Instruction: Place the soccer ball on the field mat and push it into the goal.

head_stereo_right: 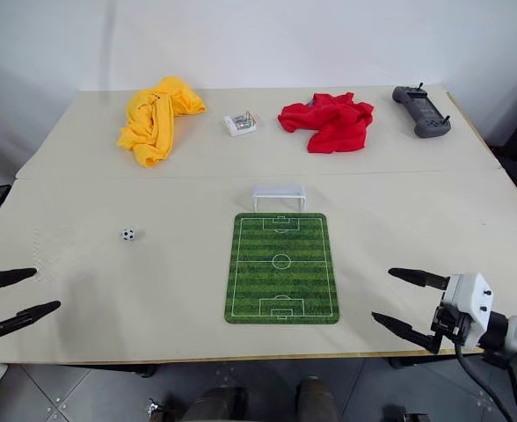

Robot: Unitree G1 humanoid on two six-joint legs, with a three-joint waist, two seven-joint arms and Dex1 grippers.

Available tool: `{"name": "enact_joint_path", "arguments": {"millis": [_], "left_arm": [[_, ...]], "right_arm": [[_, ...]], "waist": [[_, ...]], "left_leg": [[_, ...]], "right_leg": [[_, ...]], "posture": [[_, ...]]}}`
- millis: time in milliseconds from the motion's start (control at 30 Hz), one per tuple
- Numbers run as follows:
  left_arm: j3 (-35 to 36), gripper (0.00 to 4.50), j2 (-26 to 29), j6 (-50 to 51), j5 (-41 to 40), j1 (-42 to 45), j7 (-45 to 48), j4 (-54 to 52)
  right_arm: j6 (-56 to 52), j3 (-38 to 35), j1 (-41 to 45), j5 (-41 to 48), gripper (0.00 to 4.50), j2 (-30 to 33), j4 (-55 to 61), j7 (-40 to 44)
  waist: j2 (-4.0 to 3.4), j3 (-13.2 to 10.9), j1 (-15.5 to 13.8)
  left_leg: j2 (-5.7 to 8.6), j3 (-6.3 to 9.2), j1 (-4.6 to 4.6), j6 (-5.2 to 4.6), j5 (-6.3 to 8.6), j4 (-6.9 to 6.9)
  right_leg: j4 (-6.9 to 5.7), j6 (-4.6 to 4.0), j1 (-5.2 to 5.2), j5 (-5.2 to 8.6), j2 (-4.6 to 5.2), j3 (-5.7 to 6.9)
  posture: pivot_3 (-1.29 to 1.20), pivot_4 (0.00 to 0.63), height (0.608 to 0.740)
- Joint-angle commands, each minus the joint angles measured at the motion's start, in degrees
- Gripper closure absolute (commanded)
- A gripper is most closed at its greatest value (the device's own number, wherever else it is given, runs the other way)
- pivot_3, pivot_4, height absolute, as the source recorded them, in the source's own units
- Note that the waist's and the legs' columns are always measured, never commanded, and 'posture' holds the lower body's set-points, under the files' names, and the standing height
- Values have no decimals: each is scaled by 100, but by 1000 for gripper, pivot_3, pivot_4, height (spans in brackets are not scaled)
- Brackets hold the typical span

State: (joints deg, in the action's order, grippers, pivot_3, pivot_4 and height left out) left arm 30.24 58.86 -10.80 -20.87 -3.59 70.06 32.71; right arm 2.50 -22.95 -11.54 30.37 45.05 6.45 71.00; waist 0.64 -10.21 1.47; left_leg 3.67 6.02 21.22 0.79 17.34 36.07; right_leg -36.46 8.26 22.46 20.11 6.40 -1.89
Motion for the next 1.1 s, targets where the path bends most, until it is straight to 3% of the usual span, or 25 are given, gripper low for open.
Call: {"name": "enact_joint_path", "arguments": {"millis": [33,167,300,400,667,867,1100], "left_arm": [[73,30,59,-88,7,181,-134,71],[216,30,13,-488,188,817,-990,720],[110,30,-105,-521,116,966,-798,1339],[-4,30,-349,-282,-13,1138,-685,1454],[-898,30,-1495,940,-100,2245,-1236,-216],[-1532,30,-1831,755,501,3152,-1575,503],[-1671,30,-1838,638,652,3581,-1649,1214]], "right_arm": [[340,-108,100,-15,0,18,145,50],[-314,45,-150,778,0,-428,1544,-652],[-672,257,58,1080,0,-774,2198,-1284],[-363,376,355,843,0,-976,2135,-1331],[-95,513,647,466,0,-995,1639,-1227],[-157,631,720,432,0,-1013,1560,-1258],[-140,729,502,347,0,-1147,1799,-1471]], "waist": [[0,0,-5],[1,1,-31],[3,2,14],[6,4,13],[22,12,-278],[24,14,-148],[24,14,-128]], "left_leg": [[0,0,0,0,0,1],[-2,5,1,4,-1,0],[-13,-1,-1,13,7,7],[-11,-24,-11,3,13,12],[-12,-9,11,1,25,81],[-14,-29,7,-2,37,104],[-37,-28,6,8,42,103]], "right_leg": [[-1,0,0,0,0,0],[-10,0,5,0,-1,4],[-20,0,7,0,-13,4],[-24,4,6,-2,-8,3],[-53,5,6,-3,-11,18],[-58,13,4,-8,-48,-1],[-63,8,14,-10,-74,-3]], "posture": [[0,150,740],[0,150,740],[0,150,740],[0,150,740],[0,150,740],[0,150,740],[0,150,740]]}}
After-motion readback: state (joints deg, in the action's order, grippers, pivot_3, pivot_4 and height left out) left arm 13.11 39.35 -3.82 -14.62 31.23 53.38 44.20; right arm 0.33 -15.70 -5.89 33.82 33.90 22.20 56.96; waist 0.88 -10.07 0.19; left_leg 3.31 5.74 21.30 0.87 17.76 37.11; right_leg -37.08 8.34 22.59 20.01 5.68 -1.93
